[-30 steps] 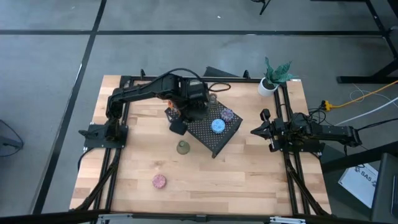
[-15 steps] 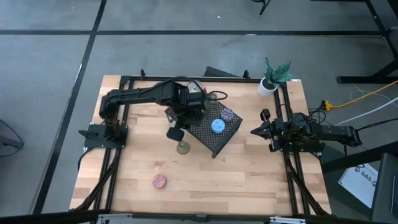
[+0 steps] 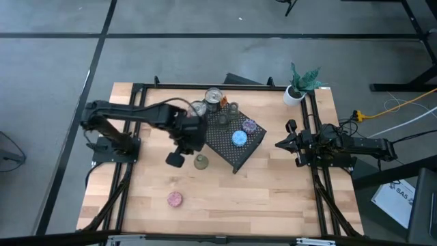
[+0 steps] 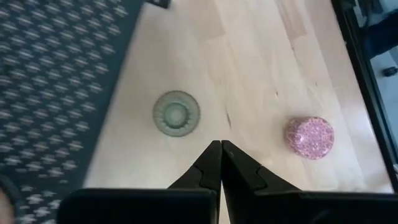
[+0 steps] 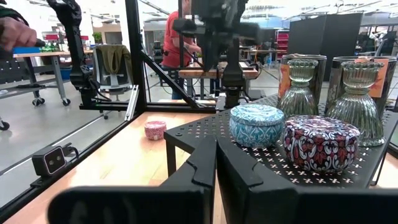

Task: Pick & Place candle stick holders
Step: Put the glass candle holder on the shelf

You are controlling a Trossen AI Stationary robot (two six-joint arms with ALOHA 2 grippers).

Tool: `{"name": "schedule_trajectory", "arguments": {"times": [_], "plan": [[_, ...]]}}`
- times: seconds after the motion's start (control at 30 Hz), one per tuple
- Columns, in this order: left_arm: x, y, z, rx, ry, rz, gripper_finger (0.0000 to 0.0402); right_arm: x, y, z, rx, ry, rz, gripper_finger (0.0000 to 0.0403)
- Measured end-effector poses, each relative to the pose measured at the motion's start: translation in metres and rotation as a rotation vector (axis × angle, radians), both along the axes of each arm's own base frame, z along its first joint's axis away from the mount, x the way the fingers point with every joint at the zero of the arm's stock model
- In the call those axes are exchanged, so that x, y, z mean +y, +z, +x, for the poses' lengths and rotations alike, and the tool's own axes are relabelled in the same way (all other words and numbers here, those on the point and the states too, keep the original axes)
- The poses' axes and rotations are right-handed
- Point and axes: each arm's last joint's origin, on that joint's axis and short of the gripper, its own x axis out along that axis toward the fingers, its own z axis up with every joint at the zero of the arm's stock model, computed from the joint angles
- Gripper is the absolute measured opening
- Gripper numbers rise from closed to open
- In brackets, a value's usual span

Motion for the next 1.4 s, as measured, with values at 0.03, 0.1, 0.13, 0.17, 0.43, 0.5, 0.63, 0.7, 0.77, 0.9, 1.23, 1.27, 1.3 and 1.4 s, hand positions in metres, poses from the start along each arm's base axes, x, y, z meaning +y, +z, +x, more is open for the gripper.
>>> {"name": "schedule_trajectory", "arguments": {"times": [0.03, 0.1, 0.13, 0.17, 0.43, 0.5, 0.63, 0.7, 0.77, 0.9, 1.23, 1.27, 1.3, 1.4], "plan": [[-0.003, -0.003, -0.004, -0.005, -0.003, -0.003, 0.0001, 0.0, 0.0, 0.0, 0.0, 0.0, 0.0, 0.0016], [-0.008, -0.01, -0.013, -0.01, -0.003, -0.011, 0.0001, 0.0, 0.0, 0.0, 0.0, 0.0, 0.0, 0.0016], [-0.011, -0.013, -0.017, -0.012, 0.001, -0.015, 0.0002, 0.0, 0.0, 0.0, 0.001, 0.0, 0.0, 0.0016], [-0.013, -0.017, -0.02, -0.015, 0.005, -0.02, 0.0003, 0.0, 0.0, 0.0, 0.0, 0.0, 0.0, 0.0016], [-0.02, -0.037, -0.05, -0.124, 0.03, -0.038, 0.0004, 0.0, 0.0, 0.0, 0.0, 0.0, 0.0, 0.0016], [-0.02, -0.042, -0.057, -0.139, 0.056, -0.035, 0.0004, 0.0, 0.0, 0.0, 0.001, 0.0, 0.0, 0.0016], [-0.018, -0.054, -0.068, -0.158, 0.136, -0.006, 0.0011, 0.0, 0.0, 0.0, 0.0, 0.0, 0.0, 0.0016], [-0.017, -0.06, -0.07, -0.181, 0.164, -0.013, 0.0019, 0.0, 0.0, 0.0, 0.001, 0.0, 0.0, 0.0016], [-0.016, -0.066, -0.072, -0.205, 0.186, -0.021, 0.0031, 0.0, 0.0, 0.0, 0.001, 0.0, 0.0, 0.0016], [-0.012, -0.077, -0.072, -0.254, 0.243, -0.022, 0.0063, 0.0, 0.0, 0.0, 0.001, 0.0, 0.0, 0.0016], [-0.002, -0.101, -0.071, -0.28, 0.338, -0.018, 0.0152, 0.0, 0.0, 0.0, 0.0, 0.0, 0.0, 0.0016], [-0.002, -0.102, -0.071, -0.286, 0.338, -0.02, 0.016, 0.0, 0.0, 0.0, 0.0, 0.0, 0.0, 0.0016], [-0.002, -0.104, -0.07, -0.293, 0.338, -0.022, 0.0167, 0.0, 0.0, 0.0, 0.0, 0.0, 0.0, 0.0016], [-0.002, -0.105, -0.07, -0.299, 0.356, -0.028, 0.0189, 0.0, 0.0, 0.0, 0.0, 0.0, 0.0, 0.0016]]}}
